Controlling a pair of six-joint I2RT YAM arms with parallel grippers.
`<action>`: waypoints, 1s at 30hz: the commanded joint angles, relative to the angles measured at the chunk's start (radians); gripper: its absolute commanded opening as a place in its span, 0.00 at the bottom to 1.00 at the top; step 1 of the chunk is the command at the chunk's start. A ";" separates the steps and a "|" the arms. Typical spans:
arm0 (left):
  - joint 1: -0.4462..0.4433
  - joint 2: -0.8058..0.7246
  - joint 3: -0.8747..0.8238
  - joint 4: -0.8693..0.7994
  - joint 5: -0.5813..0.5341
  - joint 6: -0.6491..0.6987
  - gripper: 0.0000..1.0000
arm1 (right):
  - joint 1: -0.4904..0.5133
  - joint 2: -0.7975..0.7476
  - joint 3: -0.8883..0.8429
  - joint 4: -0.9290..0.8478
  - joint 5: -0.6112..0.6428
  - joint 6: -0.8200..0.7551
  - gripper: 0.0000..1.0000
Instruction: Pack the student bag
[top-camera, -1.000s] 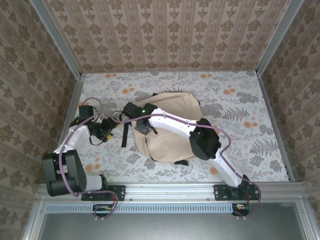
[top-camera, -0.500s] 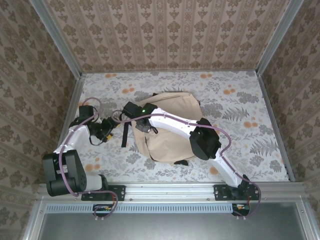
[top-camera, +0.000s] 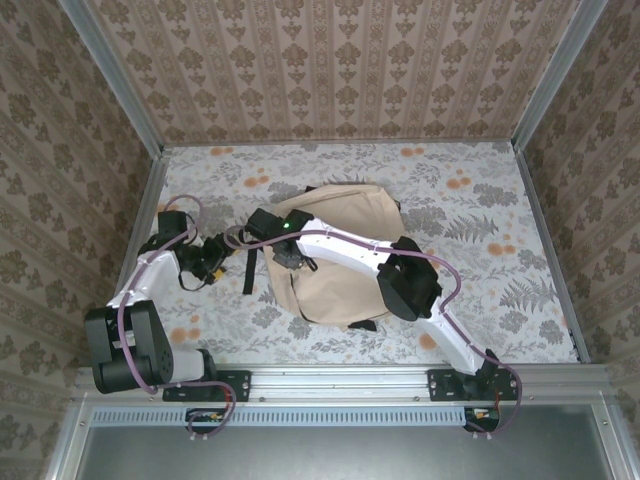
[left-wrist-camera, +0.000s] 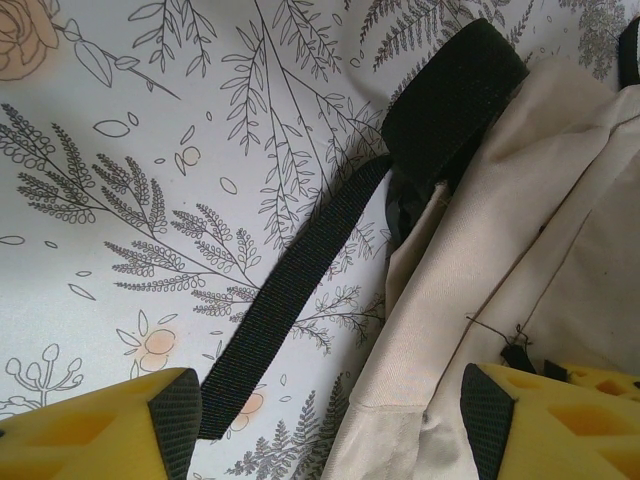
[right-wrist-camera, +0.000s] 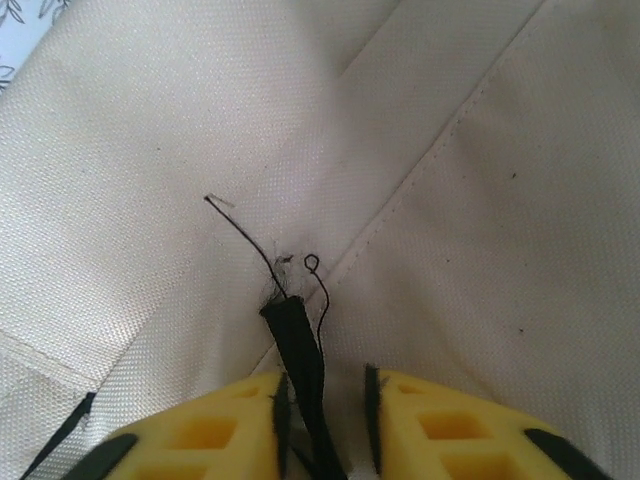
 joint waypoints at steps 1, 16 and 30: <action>0.006 -0.022 0.002 -0.010 0.024 0.020 0.72 | 0.007 -0.035 -0.019 -0.014 0.065 0.009 0.22; -0.147 0.000 0.020 0.102 0.088 -0.012 0.67 | 0.004 -0.296 -0.235 0.193 0.093 0.188 0.03; -0.348 0.180 0.085 0.334 0.193 -0.089 0.58 | -0.080 -0.425 -0.414 0.365 -0.148 0.403 0.08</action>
